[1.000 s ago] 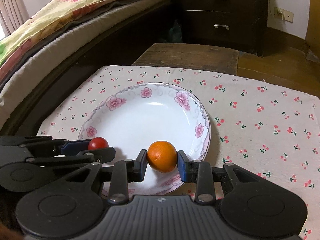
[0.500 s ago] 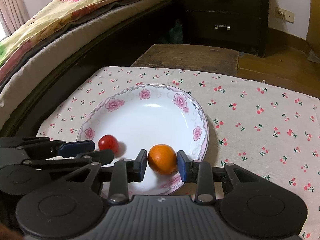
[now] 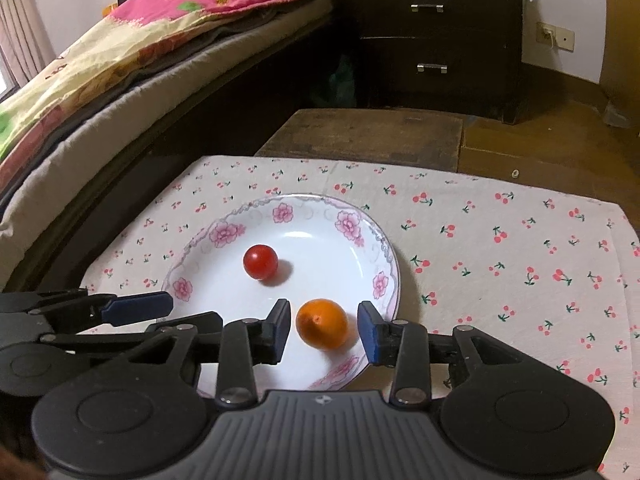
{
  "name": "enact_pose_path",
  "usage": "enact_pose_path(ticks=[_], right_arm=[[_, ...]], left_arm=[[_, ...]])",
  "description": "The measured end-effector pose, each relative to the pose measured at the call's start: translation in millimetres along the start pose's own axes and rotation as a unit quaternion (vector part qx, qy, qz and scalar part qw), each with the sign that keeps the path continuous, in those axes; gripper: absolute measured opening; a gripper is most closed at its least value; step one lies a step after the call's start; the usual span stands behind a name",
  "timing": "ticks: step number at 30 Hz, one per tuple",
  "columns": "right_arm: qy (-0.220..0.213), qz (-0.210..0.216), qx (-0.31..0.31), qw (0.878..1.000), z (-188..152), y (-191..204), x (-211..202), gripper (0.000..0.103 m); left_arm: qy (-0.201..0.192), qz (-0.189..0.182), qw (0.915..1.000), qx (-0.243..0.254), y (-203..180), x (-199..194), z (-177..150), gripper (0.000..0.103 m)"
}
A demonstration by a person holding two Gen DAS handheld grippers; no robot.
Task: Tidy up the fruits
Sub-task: 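Open the right gripper to drop the orange while the left drops the tomato, then move both open grippers back to the fruit cluster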
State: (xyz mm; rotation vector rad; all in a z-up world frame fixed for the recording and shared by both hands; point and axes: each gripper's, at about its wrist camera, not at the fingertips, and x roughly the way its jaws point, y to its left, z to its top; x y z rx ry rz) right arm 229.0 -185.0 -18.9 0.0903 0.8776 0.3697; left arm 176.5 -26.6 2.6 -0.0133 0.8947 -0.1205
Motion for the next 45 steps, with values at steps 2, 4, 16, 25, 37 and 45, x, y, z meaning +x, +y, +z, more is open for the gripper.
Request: enact_pose_path(ticks=[2, 4, 16, 25, 37, 45], right_arm=[[-0.003, -0.002, 0.000, 1.000, 1, 0, -4, 0.040], [-0.005, -0.003, 0.000, 1.000, 1, 1, -8, 0.040], [-0.012, -0.006, -0.001, 1.000, -4, 8, -32, 0.042], [-0.008, -0.005, 0.004, 1.000, -18, 12, -46, 0.043], [0.008, -0.006, 0.003, 1.000, -44, 18, -58, 0.046], [0.028, -0.013, 0.003, 1.000, -60, 18, -59, 0.046]], left_arm=[[-0.003, -0.001, 1.0000, 0.000, 0, -4, 0, 0.057], [-0.006, -0.002, 1.0000, -0.001, 0, -7, 0, 0.058], [-0.011, -0.010, 0.9999, -0.007, 2, -27, -7, 0.065], [-0.007, -0.017, 0.9998, -0.007, 1, -40, -20, 0.067], [-0.005, -0.023, 0.9996, -0.016, 5, -56, -38, 0.068], [0.003, -0.026, 0.9995, -0.019, 6, -62, -51, 0.069]])
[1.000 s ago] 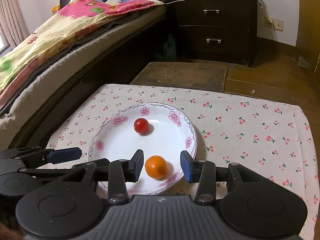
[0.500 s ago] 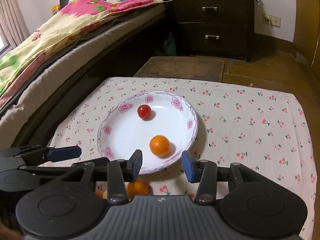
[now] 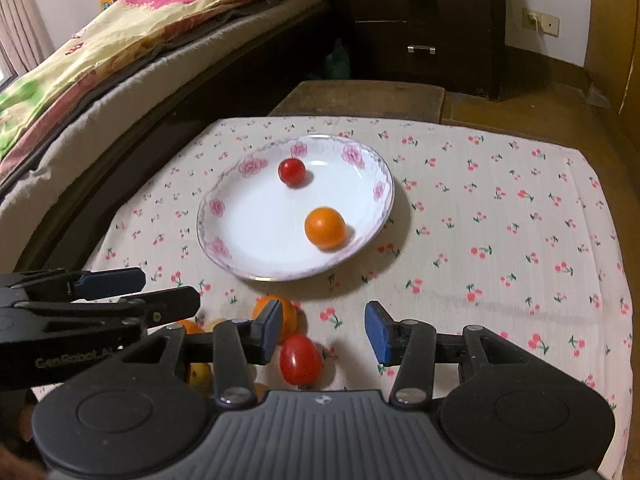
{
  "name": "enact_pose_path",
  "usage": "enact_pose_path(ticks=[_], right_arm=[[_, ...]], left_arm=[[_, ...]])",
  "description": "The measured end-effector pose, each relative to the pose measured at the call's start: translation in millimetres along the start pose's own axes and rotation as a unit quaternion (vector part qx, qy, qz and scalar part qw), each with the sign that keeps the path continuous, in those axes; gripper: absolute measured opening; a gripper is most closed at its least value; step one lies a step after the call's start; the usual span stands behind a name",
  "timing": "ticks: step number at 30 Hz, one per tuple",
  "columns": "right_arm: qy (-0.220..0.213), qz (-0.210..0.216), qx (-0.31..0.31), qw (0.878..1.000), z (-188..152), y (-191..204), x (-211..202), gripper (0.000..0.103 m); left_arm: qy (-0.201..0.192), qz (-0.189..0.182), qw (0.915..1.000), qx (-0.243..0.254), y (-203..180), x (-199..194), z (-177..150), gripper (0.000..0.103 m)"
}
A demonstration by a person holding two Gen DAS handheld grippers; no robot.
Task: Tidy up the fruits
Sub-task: 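Move both open grippers back to the fruit cluster, then close the left gripper around a large red tomato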
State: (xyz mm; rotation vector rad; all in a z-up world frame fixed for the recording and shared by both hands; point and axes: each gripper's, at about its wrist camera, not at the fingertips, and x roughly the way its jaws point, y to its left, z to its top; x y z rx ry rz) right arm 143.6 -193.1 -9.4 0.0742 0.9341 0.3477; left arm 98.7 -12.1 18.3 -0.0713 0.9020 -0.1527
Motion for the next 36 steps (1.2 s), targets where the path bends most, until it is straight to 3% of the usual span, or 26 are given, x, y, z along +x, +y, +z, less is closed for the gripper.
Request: enact_pose_path(ticks=[30, 36], right_arm=[[0.042, -0.013, -0.006, 0.999, -21, 3, 4, 0.046], [0.039, -0.010, -0.008, 0.999, -22, 3, 0, 0.046]], left_arm=[[0.056, 0.007, 0.9979, -0.032, 4, -7, -44, 0.070], [0.070, 0.026, 0.9969, -0.024, 1, -4, -53, 0.069]])
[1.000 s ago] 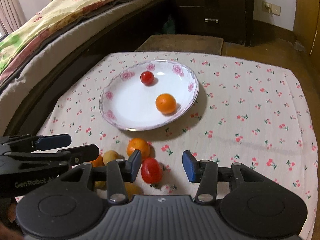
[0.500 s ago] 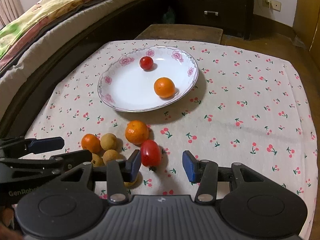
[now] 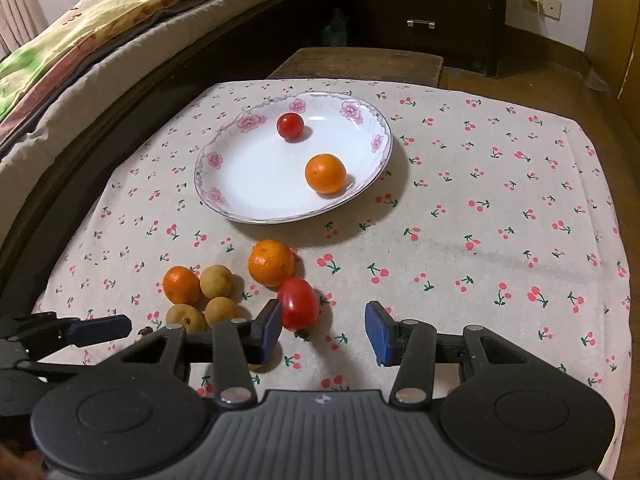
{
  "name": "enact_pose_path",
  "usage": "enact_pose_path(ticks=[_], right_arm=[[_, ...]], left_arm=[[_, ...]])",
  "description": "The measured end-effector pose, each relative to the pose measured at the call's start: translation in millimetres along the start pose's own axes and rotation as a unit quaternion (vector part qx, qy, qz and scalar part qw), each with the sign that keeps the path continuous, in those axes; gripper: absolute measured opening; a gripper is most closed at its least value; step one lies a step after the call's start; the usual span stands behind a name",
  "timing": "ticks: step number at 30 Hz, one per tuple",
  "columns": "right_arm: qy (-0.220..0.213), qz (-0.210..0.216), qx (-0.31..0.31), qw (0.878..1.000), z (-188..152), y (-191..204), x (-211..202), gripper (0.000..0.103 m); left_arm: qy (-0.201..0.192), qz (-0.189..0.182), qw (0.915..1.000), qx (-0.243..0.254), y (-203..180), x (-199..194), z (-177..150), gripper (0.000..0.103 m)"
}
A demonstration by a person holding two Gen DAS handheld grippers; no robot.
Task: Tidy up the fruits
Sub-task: 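Close the left gripper around a large red tomato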
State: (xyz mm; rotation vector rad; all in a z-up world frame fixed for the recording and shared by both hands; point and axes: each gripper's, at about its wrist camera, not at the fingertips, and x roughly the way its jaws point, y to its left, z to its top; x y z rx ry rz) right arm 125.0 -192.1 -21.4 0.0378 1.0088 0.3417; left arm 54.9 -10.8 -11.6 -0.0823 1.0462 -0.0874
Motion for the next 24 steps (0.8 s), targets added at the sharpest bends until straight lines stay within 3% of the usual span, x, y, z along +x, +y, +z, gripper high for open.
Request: enact_pose_path(ticks=[14, 24], right_arm=[[0.005, 0.000, -0.004, 1.000, 0, -1, 4, 0.046], [0.009, 0.003, -0.009, 1.000, 4, 2, 10, 0.046]], left_arm=[[0.004, 0.017, 0.9998, 0.008, -9, 12, -6, 0.066], [-0.003, 0.021, 0.9997, 0.011, -9, 9, -6, 0.049]])
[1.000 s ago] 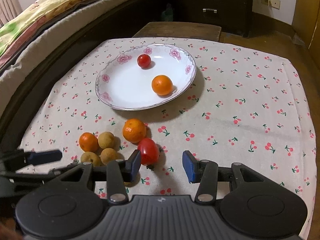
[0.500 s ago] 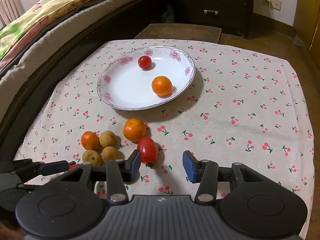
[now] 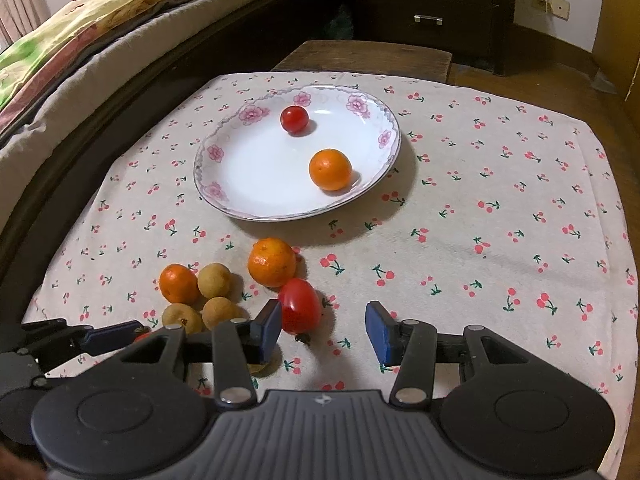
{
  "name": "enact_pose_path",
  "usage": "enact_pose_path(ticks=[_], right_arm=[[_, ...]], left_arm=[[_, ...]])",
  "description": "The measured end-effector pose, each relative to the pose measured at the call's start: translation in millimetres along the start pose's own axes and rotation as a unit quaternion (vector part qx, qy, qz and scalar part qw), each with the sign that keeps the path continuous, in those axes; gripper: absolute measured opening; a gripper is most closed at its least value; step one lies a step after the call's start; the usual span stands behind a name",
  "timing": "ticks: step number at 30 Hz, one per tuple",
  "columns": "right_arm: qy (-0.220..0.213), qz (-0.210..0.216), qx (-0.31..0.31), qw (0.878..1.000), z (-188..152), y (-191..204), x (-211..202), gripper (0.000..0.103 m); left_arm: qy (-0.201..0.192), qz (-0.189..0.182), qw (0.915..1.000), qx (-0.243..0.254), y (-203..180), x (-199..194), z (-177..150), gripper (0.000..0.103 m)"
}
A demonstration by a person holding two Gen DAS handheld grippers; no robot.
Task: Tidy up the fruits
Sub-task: 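Close the left gripper around a large red tomato, then close the right gripper around another red tomato while the left holds its tomato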
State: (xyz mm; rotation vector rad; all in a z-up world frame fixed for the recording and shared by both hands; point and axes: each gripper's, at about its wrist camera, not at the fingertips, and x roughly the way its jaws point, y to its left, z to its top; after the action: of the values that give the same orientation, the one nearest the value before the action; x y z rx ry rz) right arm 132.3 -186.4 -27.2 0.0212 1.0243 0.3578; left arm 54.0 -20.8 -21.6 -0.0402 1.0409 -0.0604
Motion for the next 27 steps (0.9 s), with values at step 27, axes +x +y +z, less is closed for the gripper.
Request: enact_pose_path(ticks=[27], right_arm=[[0.013, 0.012, -0.001, 1.000, 6, 4, 15, 0.046]], left_arm=[[0.003, -0.014, 0.9999, -0.005, 1, 0, 1, 0.041]])
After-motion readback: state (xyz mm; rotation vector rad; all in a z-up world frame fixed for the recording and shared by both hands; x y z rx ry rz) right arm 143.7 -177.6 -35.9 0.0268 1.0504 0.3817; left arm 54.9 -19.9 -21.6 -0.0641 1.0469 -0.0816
